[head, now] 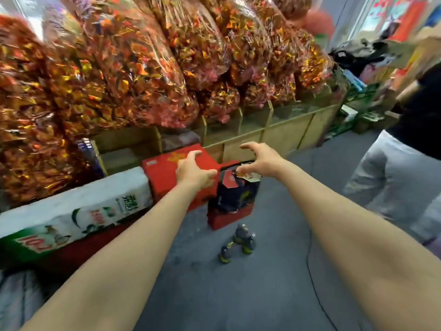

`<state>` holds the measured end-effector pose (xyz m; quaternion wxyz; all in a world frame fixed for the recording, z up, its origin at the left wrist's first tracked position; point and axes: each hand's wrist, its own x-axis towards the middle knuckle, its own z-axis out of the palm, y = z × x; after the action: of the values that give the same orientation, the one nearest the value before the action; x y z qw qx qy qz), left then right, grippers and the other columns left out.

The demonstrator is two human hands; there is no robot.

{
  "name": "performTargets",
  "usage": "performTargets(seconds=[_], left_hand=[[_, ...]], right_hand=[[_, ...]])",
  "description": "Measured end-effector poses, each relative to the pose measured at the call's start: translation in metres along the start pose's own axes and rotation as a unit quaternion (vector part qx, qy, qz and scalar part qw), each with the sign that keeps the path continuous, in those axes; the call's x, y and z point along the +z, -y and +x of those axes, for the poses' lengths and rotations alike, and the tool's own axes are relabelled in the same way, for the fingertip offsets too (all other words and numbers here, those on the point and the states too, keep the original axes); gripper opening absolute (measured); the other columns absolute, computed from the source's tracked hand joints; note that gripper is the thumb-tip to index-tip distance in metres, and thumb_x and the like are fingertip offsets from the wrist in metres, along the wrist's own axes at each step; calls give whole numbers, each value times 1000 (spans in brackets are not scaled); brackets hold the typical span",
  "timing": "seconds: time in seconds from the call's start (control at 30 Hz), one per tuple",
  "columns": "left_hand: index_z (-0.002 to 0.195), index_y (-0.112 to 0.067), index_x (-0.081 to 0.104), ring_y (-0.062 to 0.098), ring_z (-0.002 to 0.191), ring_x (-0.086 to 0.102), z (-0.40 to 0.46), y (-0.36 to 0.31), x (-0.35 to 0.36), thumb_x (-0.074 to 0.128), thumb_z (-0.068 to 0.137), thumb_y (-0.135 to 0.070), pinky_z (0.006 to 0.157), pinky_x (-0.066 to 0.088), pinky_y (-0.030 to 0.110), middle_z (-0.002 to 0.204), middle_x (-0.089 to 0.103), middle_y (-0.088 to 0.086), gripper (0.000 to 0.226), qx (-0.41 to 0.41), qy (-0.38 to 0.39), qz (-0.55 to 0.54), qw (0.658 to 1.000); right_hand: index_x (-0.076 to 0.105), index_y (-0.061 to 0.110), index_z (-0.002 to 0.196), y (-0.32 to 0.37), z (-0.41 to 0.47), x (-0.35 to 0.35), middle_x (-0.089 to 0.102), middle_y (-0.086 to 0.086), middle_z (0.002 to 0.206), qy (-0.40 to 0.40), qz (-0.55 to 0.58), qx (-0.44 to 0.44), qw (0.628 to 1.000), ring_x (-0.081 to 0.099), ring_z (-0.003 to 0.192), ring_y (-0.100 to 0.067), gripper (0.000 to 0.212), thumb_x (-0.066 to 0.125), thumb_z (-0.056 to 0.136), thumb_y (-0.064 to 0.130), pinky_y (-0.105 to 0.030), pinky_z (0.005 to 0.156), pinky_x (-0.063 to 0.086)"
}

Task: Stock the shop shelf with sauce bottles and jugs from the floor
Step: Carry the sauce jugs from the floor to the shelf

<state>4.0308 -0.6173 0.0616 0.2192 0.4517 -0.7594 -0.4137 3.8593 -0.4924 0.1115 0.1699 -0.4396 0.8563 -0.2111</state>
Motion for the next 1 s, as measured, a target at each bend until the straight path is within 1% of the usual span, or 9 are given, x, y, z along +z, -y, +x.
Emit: performTargets(seconds=[0.07, 0.17, 0.33, 0.43, 0.57, 0.7, 0.8, 0.93, 1.0], left_hand=[[137, -30, 51, 32, 118, 56, -6, -7, 35, 87, 69, -37, 101, 47, 37, 130, 54, 15, 77, -6, 19, 2, 1000], [138, -30, 50, 31, 124, 51, -10, -7, 75, 85, 72, -37, 103, 44, 37, 134, 51, 13, 75, -24, 48, 13, 998], [137, -29, 51, 30, 126, 50, 18, 7, 123, 84, 73, -35, 103, 44, 38, 135, 51, 13, 72, -43, 72, 28, 996], [138, -26, 51, 29, 123, 52, 48, 17, 156, 84, 75, -32, 100, 43, 36, 135, 52, 10, 71, -58, 98, 28, 993], [137, -28, 50, 30, 118, 55, 88, 26, 207, 85, 74, -35, 96, 51, 40, 137, 50, 10, 73, -93, 140, 14, 986], [139, -29, 49, 30, 123, 52, 118, 30, 250, 84, 75, -37, 99, 48, 40, 139, 48, 10, 73, -118, 174, 28, 977], [140, -28, 48, 30, 123, 51, 139, 34, 275, 83, 76, -36, 101, 47, 40, 140, 44, 10, 73, -140, 185, 35, 972], [141, -27, 47, 29, 126, 49, 150, 41, 305, 82, 79, -33, 98, 44, 36, 142, 42, 10, 71, -172, 185, 29, 967], [141, -26, 47, 29, 120, 52, 153, 47, 326, 81, 80, -32, 87, 47, 28, 141, 43, 10, 70, -191, 181, 34, 964]], right_hand=[[44, 25, 148, -38, -6, -2, 45, -7, 148, 9, 4, 13, 1000, 48, 133, -25, 82, 84, 77, 41, -32, 101, 42], [45, 23, 148, -85, -5, 4, 46, -7, 146, 27, 18, 38, 999, 50, 130, -23, 82, 84, 78, 39, -27, 94, 40], [44, 29, 147, -148, 21, 34, 45, -10, 146, 57, 35, 85, 994, 48, 133, -29, 84, 84, 75, 46, -37, 102, 43], [46, 29, 145, -181, 45, 49, 47, -9, 144, 72, 47, 114, 990, 50, 131, -28, 82, 85, 74, 47, -36, 101, 43], [46, 27, 145, -219, 82, 63, 46, -9, 146, 99, 49, 146, 983, 50, 131, -27, 79, 83, 77, 46, -39, 103, 45], [47, 28, 143, -255, 112, 74, 46, -9, 147, 120, 58, 172, 976, 49, 133, -26, 77, 82, 77, 47, -40, 106, 45], [47, 27, 144, -284, 132, 86, 45, -7, 147, 131, 79, 192, 969, 50, 131, -26, 77, 82, 78, 45, -35, 93, 48], [49, 27, 142, -321, 149, 101, 46, -8, 147, 169, 96, 205, 959, 49, 133, -25, 75, 83, 77, 45, -40, 106, 44], [49, 26, 141, -344, 159, 104, 47, -8, 146, 190, 99, 209, 954, 49, 133, -25, 75, 83, 77, 45, -40, 108, 43]])
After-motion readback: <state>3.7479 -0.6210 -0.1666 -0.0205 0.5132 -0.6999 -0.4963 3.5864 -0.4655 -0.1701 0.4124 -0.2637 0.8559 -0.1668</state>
